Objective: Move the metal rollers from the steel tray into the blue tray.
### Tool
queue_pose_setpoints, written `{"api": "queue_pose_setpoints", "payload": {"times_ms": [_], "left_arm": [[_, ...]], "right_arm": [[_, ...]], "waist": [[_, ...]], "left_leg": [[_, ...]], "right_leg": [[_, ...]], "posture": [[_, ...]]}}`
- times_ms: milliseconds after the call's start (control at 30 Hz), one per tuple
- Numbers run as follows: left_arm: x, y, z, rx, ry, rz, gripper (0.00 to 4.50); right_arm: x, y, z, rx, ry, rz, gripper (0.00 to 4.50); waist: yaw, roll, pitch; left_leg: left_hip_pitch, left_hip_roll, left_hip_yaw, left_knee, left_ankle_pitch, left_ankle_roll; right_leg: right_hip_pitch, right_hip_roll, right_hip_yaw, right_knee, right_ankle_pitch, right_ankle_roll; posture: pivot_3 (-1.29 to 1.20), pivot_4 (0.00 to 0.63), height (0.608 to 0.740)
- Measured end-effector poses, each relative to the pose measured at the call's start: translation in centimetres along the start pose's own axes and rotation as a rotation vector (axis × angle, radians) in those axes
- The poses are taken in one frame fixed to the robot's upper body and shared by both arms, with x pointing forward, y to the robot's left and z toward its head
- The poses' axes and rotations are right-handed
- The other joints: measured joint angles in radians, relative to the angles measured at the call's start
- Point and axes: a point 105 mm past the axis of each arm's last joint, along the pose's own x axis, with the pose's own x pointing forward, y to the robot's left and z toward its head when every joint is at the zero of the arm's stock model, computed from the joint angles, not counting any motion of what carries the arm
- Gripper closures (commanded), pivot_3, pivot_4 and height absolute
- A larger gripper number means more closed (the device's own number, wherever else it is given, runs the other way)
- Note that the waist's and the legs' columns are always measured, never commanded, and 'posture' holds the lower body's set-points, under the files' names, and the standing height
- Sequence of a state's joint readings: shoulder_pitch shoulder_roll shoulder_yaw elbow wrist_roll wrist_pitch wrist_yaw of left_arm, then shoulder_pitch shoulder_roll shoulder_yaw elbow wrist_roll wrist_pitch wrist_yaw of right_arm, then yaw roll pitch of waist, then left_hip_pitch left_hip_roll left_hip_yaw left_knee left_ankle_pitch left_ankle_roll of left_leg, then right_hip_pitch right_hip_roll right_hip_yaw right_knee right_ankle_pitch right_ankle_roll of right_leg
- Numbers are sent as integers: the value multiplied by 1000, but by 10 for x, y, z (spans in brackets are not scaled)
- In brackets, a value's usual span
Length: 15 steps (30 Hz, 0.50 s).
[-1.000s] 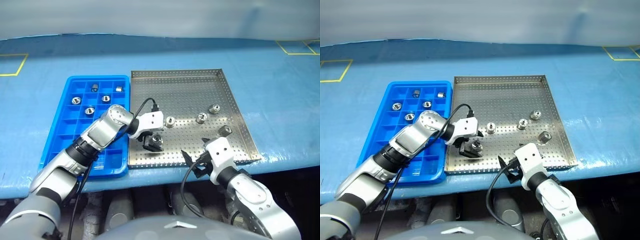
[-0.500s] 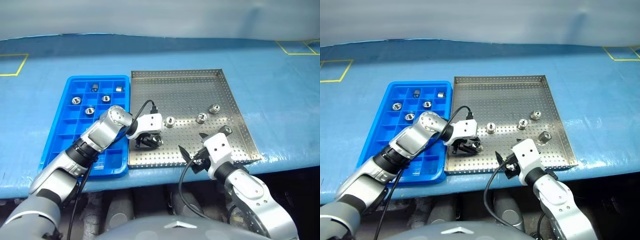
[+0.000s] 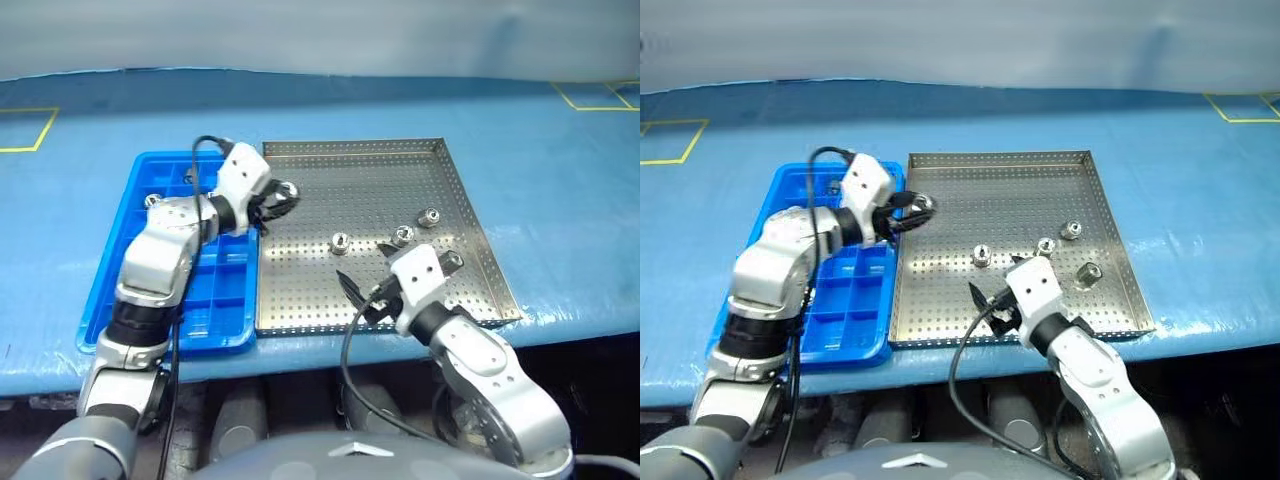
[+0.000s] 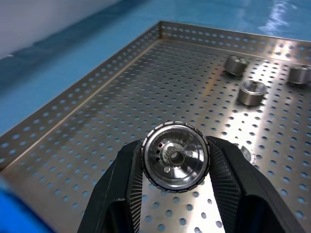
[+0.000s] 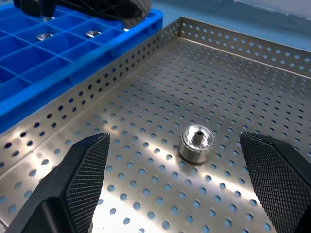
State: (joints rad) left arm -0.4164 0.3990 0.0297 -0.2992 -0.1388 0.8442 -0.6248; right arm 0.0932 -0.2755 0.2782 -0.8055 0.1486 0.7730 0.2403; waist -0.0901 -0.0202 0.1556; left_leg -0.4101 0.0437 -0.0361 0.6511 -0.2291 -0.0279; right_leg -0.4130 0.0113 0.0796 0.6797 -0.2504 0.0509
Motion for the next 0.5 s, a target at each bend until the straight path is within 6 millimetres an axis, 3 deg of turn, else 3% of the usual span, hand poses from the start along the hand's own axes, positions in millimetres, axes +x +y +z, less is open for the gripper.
{"api": "queue_pose_setpoints", "payload": {"times_ms": [133,267,500], "left_arm": [[-42,24,-21,-90,9,254,2811],[-77,32,-47,-115,83,401,2811],[-104,45,-60,-113,153,567,2811]], "right_arm": [[29,26,9,-15,-27,147,0],[48,47,15,-32,-46,264,0],[57,59,16,-40,-53,347,0]], "waist": [[42,-1,0],[92,-1,0],[144,-1,0]], "left_leg": [[-1,0,-1,-1,0,0],[-2,-2,-3,-1,0,0],[-1,-2,-6,0,1,-2]], "right_leg": [[0,-1,-2,-2,0,-1],[1,-3,-5,-2,0,-2],[3,-3,-8,-2,-2,-5]], "posture": [[147,150,740],[208,150,740],[243,150,740]]}}
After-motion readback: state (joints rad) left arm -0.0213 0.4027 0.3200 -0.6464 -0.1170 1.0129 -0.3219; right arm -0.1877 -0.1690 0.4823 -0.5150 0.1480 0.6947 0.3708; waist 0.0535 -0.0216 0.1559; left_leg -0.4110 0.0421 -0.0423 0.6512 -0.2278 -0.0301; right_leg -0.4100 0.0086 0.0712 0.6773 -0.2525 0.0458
